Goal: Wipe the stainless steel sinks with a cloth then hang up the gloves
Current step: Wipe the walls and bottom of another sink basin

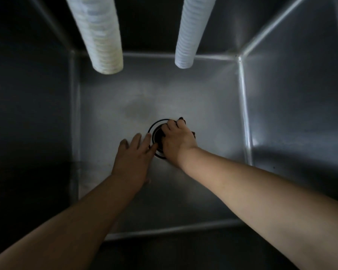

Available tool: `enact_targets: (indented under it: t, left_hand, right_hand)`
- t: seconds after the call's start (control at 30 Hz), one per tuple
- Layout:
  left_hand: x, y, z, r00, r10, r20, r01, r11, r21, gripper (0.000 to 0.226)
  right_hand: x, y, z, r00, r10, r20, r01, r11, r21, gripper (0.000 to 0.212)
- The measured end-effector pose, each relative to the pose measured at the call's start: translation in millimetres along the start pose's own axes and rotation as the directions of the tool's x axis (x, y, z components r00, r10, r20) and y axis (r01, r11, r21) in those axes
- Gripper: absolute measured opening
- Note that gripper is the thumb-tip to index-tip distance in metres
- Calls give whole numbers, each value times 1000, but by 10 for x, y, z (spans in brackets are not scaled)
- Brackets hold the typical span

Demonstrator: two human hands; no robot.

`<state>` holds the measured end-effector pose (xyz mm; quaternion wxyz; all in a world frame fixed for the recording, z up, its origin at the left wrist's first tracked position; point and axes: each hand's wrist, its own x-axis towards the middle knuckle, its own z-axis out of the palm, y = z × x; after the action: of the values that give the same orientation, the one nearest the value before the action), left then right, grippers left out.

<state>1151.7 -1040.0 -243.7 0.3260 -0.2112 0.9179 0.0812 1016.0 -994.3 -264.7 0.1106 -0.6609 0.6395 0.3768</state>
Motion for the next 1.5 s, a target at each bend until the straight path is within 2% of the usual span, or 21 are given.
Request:
enact_targets:
  t: [0.17,0.33,0.47,0.57,0.7,0.9,1.0,1.07,1.17,1.37,1.5]
  left_hand:
    - [-1,-27,41,1000,-6,-7,6,1000,3,108]
    - [-12,-29,85,1000,-12,5,12,999,-33,107]
    - [-5,-32,116,1000,-15,-3,14,999,-47,107]
    - [1,-33,126,1000,-12,-9,12,999,-48,106]
    - [11,-43,162,1000,-8,-29,6,998,-59,108]
    - [38,-51,184,1000,-4,-4,4,999,-46,107]
    - [34,-42,157,1000,-7,5,7,999,-45,106]
    - [33,-34,150,1000,-10,8,10,999,-41,105]
    - [37,-23,156,1000,-13,3,13,999,-30,103]
    - [48,-19,178,1000,-16,-16,16,999,-31,105]
    - [51,-22,177,1000,-14,-13,13,1000,-25,106]
  right_hand:
    - [63,-33,-60,997,0,73,5,997,-75,41]
    - [75,-10,-98,993,24,119,-39,992,121,39]
    - [-7,48,-22,993,62,96,-87,955,284,38]
    - [-52,7,-12,987,114,110,-141,947,288,41]
    - [-40,-57,-17,991,133,23,-134,957,258,42]
    - [-5,47,-9,1000,-27,8,24,963,267,46]
    - [-6,84,-9,998,-49,39,37,959,281,38]
    - [-13,94,-10,998,-37,53,22,965,263,33]
    - [-28,92,1,999,-7,41,1,991,137,33]
    - [-43,53,37,998,23,-54,-25,999,-30,50]
    - [0,21,15,1000,8,-8,-9,997,-74,45]
